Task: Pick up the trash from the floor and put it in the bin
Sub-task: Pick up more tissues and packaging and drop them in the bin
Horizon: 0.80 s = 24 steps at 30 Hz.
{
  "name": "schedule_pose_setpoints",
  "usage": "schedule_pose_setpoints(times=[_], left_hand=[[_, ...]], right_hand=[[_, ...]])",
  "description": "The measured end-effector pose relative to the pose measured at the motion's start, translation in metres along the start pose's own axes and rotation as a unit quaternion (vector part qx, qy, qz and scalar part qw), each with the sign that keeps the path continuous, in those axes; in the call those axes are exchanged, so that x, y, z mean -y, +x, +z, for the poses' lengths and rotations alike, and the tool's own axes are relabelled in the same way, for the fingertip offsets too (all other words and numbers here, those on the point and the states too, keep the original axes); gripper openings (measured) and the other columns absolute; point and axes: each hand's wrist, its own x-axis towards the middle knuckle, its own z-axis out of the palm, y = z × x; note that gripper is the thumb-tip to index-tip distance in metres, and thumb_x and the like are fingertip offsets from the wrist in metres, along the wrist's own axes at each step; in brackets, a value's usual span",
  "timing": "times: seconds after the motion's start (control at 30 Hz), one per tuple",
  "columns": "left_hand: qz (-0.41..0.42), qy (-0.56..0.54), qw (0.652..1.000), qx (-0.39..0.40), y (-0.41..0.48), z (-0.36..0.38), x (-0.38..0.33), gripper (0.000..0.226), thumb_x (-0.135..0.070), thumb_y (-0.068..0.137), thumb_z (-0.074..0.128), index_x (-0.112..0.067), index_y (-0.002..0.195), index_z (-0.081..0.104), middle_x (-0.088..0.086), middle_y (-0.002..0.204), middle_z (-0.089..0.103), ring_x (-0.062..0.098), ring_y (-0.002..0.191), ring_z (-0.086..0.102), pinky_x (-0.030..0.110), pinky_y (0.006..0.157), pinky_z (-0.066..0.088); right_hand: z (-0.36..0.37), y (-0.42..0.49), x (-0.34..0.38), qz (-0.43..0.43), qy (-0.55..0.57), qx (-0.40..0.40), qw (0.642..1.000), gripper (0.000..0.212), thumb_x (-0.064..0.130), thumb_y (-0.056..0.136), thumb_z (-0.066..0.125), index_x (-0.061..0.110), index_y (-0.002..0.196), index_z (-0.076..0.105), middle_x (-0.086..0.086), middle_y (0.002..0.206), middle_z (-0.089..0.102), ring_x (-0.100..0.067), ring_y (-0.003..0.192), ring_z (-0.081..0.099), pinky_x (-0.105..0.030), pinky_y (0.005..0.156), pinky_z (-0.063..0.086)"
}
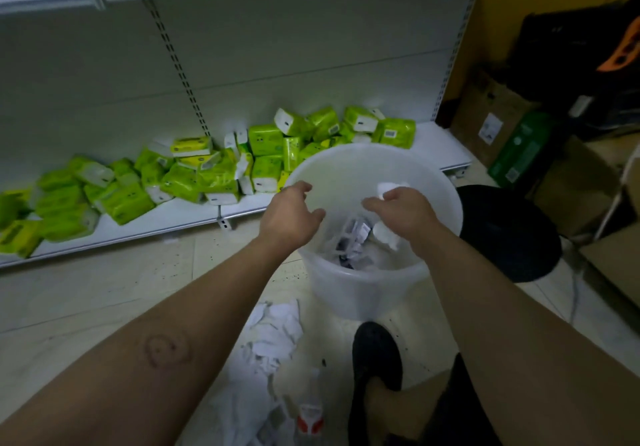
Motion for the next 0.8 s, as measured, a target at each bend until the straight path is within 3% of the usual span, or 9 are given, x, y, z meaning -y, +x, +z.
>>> schedule_pose_setpoints(times=[0.07, 0.17, 0.33, 0.47, 0.53, 0.57, 0.67, 0.8], left_hand=[[0.001, 0.025, 1.0, 0.006, -0.006, 0.007, 0.006, 0.036, -0.034, 0.082, 0.066, -0.021, 0.115, 0.063, 0.002, 0.114, 0.067, 0.024, 0.107, 0.062, 0.034, 0.088, 0.049], [0.0, 0.052, 0.998, 0.022, -0.02, 0.004, 0.022, 0.008, -0.025, 0.085, 0.059, -0.023, 0.084, 0.067, 0.004, 0.096, 0.072, 0.028, 0.095, 0.065, 0.034, 0.076, 0.052], [0.002, 0.076, 0.996, 0.05, -0.054, -0.021, 0.057, 0.026, -0.035, 0.092, 0.052, -0.015, 0.082, 0.065, 0.009, 0.092, 0.07, 0.03, 0.093, 0.063, 0.033, 0.07, 0.046], [-0.026, 0.074, 0.995, 0.067, -0.085, -0.045, 0.091, 0.026, -0.043, 0.09, 0.056, -0.022, 0.075, 0.062, 0.007, 0.085, 0.069, 0.028, 0.091, 0.063, 0.031, 0.071, 0.046], [-0.04, 0.058, 0.995, 0.076, -0.099, -0.053, 0.113, 0.016, -0.036, 0.087, 0.063, -0.023, 0.079, 0.064, 0.004, 0.088, 0.069, 0.025, 0.091, 0.063, 0.032, 0.073, 0.048], [-0.044, 0.048, 0.995, 0.078, -0.107, -0.055, 0.125, 0.009, -0.032, 0.086, 0.065, -0.023, 0.088, 0.067, 0.004, 0.099, 0.069, 0.024, 0.096, 0.063, 0.034, 0.078, 0.05], [-0.076, 0.044, 0.992, 0.086, -0.126, -0.054, 0.161, 0.041, -0.034, 0.083, 0.068, -0.02, 0.121, 0.059, 0.004, 0.124, 0.061, 0.023, 0.111, 0.058, 0.039, 0.093, 0.049], [-0.132, 0.03, 0.984, 0.12, -0.141, -0.039, 0.202, 0.055, -0.04, 0.082, 0.067, -0.017, 0.13, 0.052, 0.006, 0.132, 0.058, 0.026, 0.117, 0.056, 0.038, 0.096, 0.047]], right_hand=[[0.006, -0.003, -0.001, -0.007, -0.075, 0.031, 0.997, 0.054, 0.036, 0.079, 0.068, 0.004, 0.121, 0.058, -0.013, 0.128, 0.058, -0.029, 0.117, 0.054, -0.026, 0.083, 0.037], [0.015, -0.009, 0.005, -0.035, -0.131, 0.055, 0.989, 0.049, 0.032, 0.08, 0.066, 0.005, 0.12, 0.058, -0.013, 0.129, 0.057, -0.028, 0.118, 0.053, -0.026, 0.084, 0.038], [0.041, -0.039, 0.023, -0.082, -0.208, 0.1, 0.97, 0.054, 0.033, 0.079, 0.066, 0.01, 0.126, 0.056, -0.01, 0.129, 0.06, -0.026, 0.118, 0.055, -0.028, 0.094, 0.041], [0.082, -0.075, 0.038, -0.137, -0.247, 0.128, 0.951, 0.056, 0.039, 0.08, 0.066, 0.013, 0.128, 0.053, -0.009, 0.134, 0.056, -0.027, 0.123, 0.051, -0.031, 0.099, 0.039], [0.108, -0.091, 0.039, -0.161, -0.269, 0.156, 0.937, 0.055, 0.039, 0.081, 0.064, 0.015, 0.128, 0.052, -0.009, 0.134, 0.055, -0.026, 0.123, 0.05, -0.03, 0.097, 0.039], [0.121, -0.098, 0.038, -0.166, -0.284, 0.182, 0.927, 0.055, 0.039, 0.081, 0.064, 0.016, 0.129, 0.051, -0.01, 0.135, 0.053, -0.026, 0.123, 0.05, -0.03, 0.097, 0.039], [0.153, -0.111, 0.035, -0.159, -0.322, 0.273, 0.892, 0.059, 0.04, 0.082, 0.063, 0.016, 0.134, 0.047, -0.009, 0.14, 0.048, -0.025, 0.125, 0.048, -0.032, 0.096, 0.039], [0.187, -0.114, 0.026, -0.124, -0.335, 0.32, 0.877, 0.055, 0.039, 0.085, 0.06, 0.015, 0.134, 0.049, -0.009, 0.143, 0.047, -0.025, 0.129, 0.045, -0.034, 0.103, 0.037]])
